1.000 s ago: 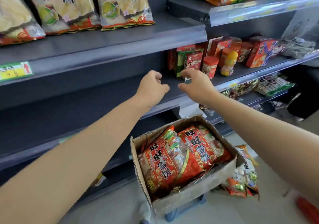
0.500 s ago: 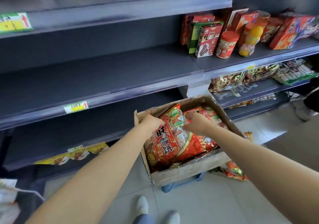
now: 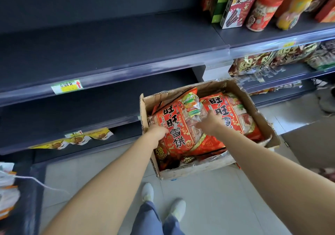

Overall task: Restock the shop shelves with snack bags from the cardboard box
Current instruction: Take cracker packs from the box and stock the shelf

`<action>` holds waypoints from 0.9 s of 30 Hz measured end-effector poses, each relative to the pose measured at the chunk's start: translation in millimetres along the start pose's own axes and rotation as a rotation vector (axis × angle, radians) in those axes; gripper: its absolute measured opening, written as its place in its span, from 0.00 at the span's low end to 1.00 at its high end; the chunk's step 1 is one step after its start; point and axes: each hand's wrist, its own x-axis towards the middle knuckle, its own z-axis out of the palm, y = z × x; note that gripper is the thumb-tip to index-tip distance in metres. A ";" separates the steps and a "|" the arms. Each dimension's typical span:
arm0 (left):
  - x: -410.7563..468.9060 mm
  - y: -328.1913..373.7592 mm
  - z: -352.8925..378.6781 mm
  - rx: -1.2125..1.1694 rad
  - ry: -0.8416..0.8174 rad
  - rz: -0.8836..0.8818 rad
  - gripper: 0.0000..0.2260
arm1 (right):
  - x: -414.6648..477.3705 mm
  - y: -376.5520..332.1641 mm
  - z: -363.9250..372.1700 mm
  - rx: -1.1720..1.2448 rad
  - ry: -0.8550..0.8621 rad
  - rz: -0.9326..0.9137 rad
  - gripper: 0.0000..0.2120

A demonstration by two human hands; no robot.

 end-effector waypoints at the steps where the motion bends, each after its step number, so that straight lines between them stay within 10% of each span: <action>1: 3.7 -1.8 1.2 -0.003 -0.003 -0.005 0.18 | 2.2 -1.1 0.3 0.022 0.000 0.001 0.42; 5: 9.4 -1.0 4.6 -0.065 -0.047 -0.041 0.20 | 0.2 -5.8 -2.6 0.219 -0.077 -0.007 0.38; 10: 11.2 1.2 6.1 -0.134 -0.095 -0.083 0.20 | -3.3 2.5 -9.9 0.387 -0.035 -0.058 0.04; 27: -66.3 38.2 -17.9 -0.402 -0.155 0.063 0.21 | -62.4 9.8 -91.3 0.753 0.058 -0.215 0.04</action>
